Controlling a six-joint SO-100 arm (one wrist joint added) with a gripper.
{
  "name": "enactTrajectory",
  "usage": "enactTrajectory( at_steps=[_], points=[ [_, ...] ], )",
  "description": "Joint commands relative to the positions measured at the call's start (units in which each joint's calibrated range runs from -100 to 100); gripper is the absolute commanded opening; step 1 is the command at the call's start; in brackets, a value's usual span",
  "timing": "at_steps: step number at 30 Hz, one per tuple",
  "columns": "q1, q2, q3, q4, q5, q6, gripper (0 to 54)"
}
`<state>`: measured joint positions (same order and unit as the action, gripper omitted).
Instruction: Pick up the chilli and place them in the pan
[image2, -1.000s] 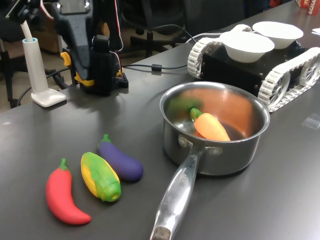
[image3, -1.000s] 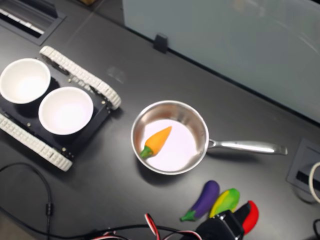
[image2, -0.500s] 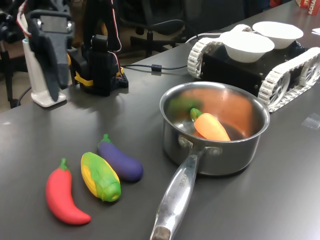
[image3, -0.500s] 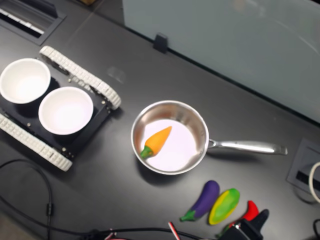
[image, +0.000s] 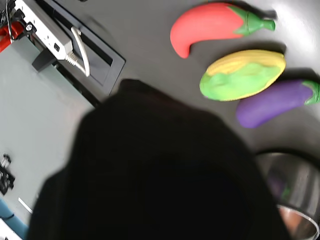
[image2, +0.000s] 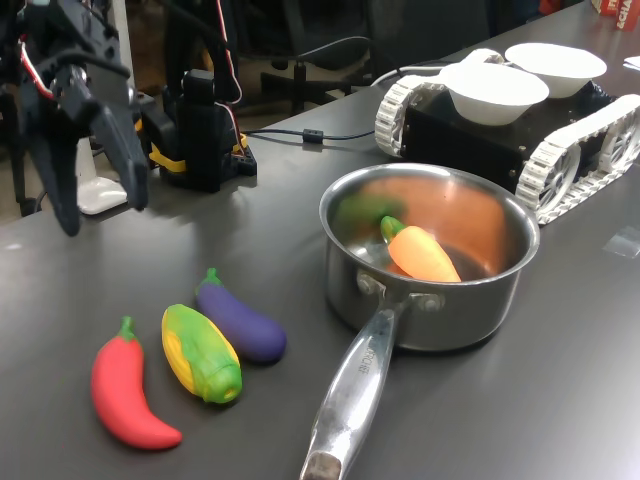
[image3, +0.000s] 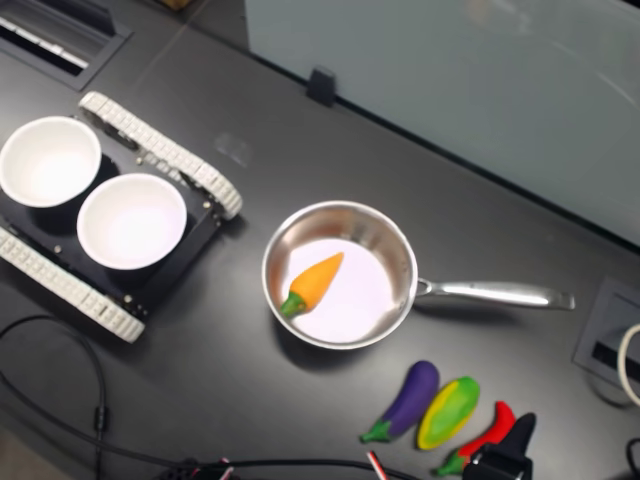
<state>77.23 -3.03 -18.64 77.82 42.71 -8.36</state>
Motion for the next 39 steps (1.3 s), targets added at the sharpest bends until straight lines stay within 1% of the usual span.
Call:
enactTrajectory(
  at_steps=[1, 3, 4, 5, 7, 10, 12, 16, 19, 25, 27, 32, 36, 39],
  points=[
    [-3.1, -0.1, 0.1, -3.8, 5.3, 5.5, 32.8],
    [-3.8, 0.4, 0.7, -4.3, 7.3, 7.9, 34.2],
    [-3.9, 0.7, 1.1, -4.5, 8.6, 8.7, 37.9],
    [-4.1, 1.0, 1.6, -5.0, 9.8, 9.7, 39.7],
    [-4.2, 1.7, 2.6, -6.8, 9.5, 10.0, 39.7],
    [-4.6, 2.7, 4.6, -10.0, 8.7, 11.2, 43.3],
    [-4.4, 3.2, 6.2, -12.3, 8.5, 11.3, 44.5],
    [-3.8, 3.7, 10.4, -17.3, 8.7, 11.8, 44.6],
    [-3.6, 3.8, 13.1, -19.9, 9.1, 12.1, 43.9],
    [-3.4, 4.4, 15.0, -20.4, 10.3, 12.6, 41.4],
    [-3.8, 4.3, 16.9, -21.0, 10.6, 13.1, 39.7],
    [-4.5, 4.0, 20.3, -23.1, 10.7, 14.1, 38.7],
    [-4.9, 3.7, 24.1, -26.4, 10.8, 15.0, 37.7],
    [-5.4, 3.7, 27.4, -29.5, 10.9, 16.3, 37.2]
  ],
)
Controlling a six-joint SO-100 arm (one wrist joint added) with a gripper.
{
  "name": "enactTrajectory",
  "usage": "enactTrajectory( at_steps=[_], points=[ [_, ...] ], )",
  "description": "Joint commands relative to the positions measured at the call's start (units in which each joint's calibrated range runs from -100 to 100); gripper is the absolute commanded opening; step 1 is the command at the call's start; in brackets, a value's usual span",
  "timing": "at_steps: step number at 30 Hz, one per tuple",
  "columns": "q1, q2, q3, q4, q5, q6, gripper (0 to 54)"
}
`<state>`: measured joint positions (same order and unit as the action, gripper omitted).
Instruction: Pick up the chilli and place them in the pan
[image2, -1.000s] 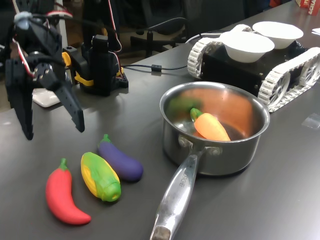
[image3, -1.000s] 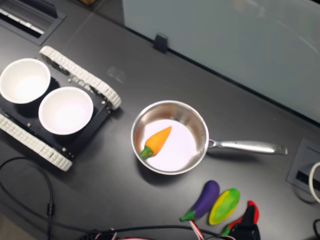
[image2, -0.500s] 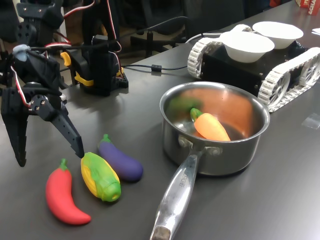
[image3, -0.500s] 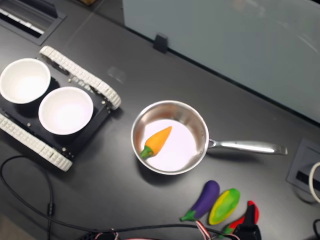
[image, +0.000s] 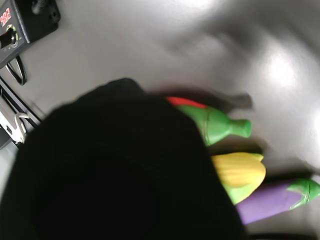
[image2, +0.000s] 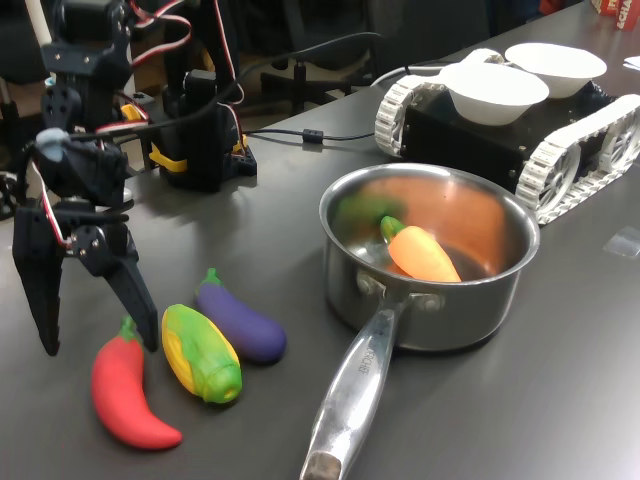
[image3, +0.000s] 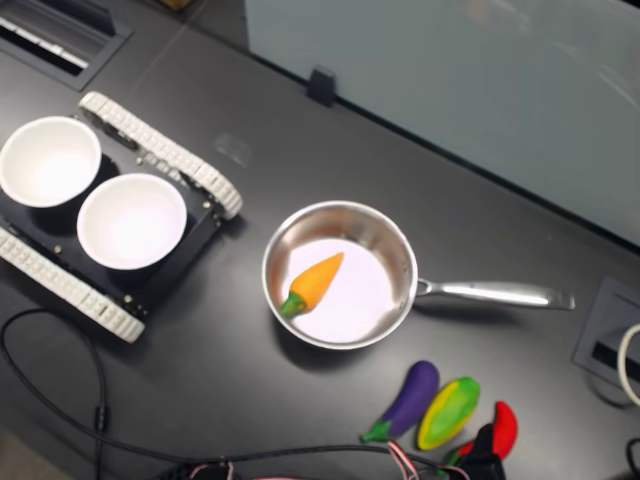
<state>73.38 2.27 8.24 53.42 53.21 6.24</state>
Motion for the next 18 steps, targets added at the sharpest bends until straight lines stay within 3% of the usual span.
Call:
enactTrajectory(
  at_steps=[1, 9, 18],
  points=[
    [-1.8, -1.6, 1.5, -6.0, 0.5, 2.0, 37.0],
    [-5.8, 1.3, 5.1, -10.8, -0.3, 5.3, 36.3],
    [-8.4, 2.5, 7.5, -12.1, -0.5, 6.8, 32.8]
  ],
)
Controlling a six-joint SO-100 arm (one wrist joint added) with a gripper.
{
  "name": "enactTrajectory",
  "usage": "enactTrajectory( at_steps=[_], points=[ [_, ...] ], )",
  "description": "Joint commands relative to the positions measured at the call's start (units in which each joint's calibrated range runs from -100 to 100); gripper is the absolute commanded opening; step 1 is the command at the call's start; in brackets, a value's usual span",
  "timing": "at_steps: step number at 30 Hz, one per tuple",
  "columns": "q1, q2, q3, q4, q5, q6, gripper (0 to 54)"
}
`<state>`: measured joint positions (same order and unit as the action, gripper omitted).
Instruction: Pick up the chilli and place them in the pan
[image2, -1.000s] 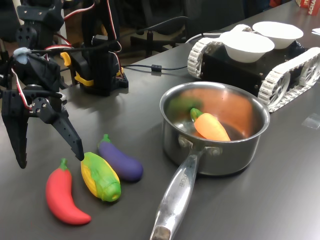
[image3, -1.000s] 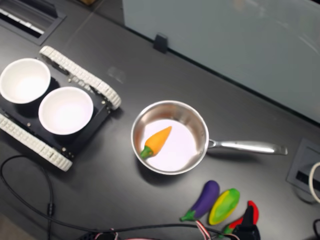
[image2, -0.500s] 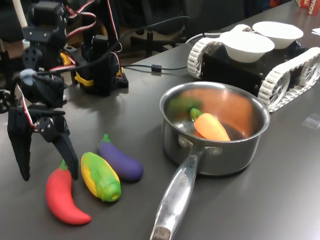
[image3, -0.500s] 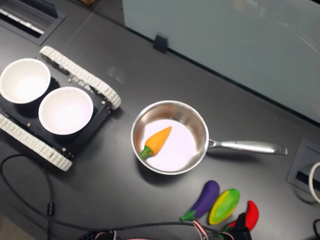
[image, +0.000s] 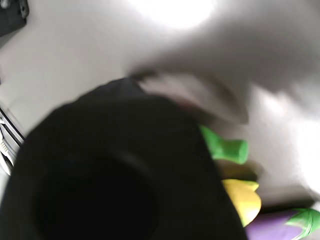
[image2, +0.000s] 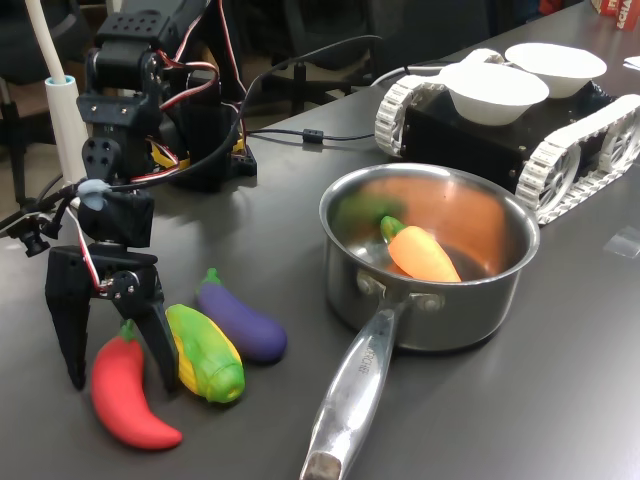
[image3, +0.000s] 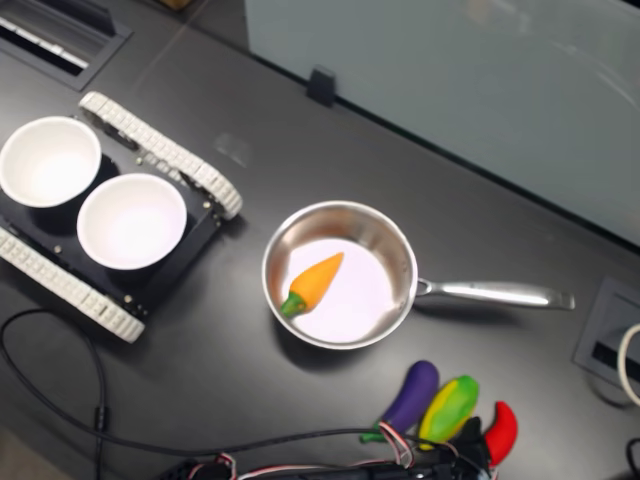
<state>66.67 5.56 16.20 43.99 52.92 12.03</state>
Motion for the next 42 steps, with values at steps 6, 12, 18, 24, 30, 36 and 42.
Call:
enactTrajectory(
  at_steps=[6, 12, 18, 24, 30, 36, 42],
  points=[
    [-2.4, -0.6, 2.0, -5.1, -0.3, 2.3, 17.9],
    [-2.7, -0.6, 2.4, -5.4, -0.2, 3.0, 6.6],
    [-3.2, -2.6, 4.9, -7.0, -0.9, 3.2, 0.0],
    [-4.9, -6.9, 8.0, -9.8, -4.9, 2.9, 0.0],
    [-8.4, -11.4, 5.8, -7.7, -11.1, 2.3, 0.0],
    [-10.5, -14.7, -1.7, 2.5, -16.2, -0.9, 0.0],
    [-13.2, -20.3, -1.7, 4.0, -21.8, -1.8, 0.0]
  ],
)
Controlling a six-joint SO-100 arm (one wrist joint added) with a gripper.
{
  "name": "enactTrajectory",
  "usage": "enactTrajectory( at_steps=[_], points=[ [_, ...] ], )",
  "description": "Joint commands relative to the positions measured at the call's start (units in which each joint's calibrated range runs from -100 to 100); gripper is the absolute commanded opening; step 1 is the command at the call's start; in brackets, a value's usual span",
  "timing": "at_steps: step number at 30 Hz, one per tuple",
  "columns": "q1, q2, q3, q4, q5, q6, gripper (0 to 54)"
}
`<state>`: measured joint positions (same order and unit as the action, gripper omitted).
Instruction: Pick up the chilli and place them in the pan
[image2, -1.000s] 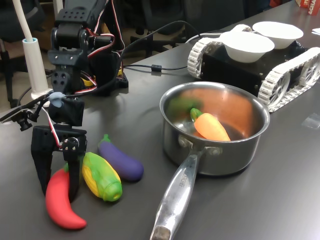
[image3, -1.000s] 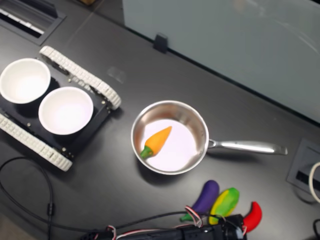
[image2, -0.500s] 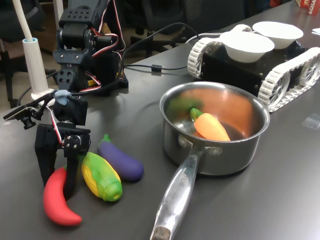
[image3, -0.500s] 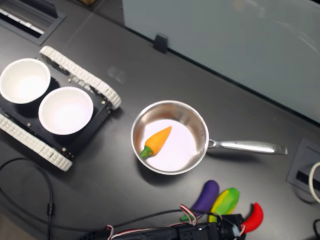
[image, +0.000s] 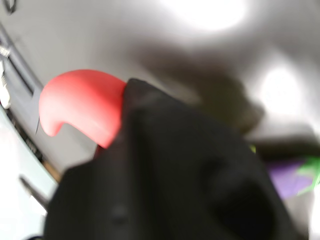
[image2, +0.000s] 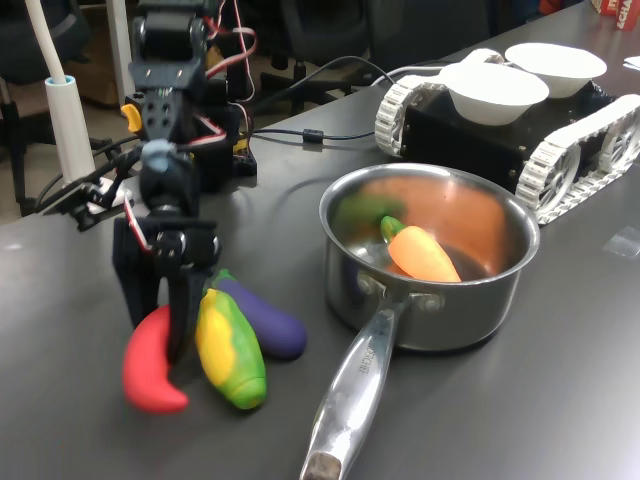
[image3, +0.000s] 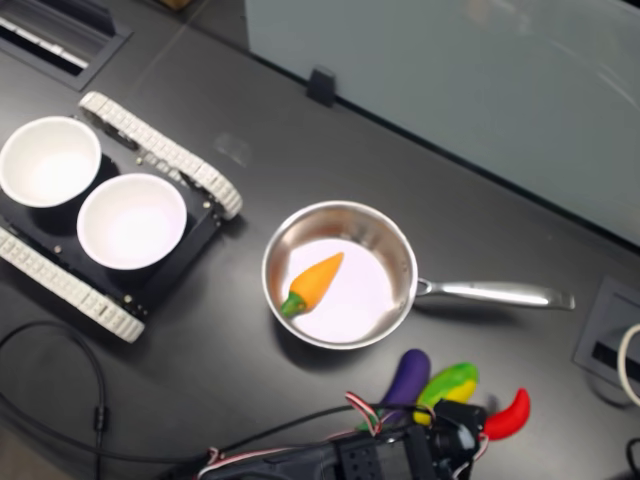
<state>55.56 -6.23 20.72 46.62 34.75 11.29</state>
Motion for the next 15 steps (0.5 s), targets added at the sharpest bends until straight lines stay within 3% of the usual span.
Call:
enactTrajectory(
  at_steps=[1, 15],
  points=[
    [-2.6, -9.7, -6.2, 2.0, -4.1, -1.0, 0.0],
    [-11.6, -26.5, -8.5, 12.3, -15.3, -1.2, 0.0]
  ],
)
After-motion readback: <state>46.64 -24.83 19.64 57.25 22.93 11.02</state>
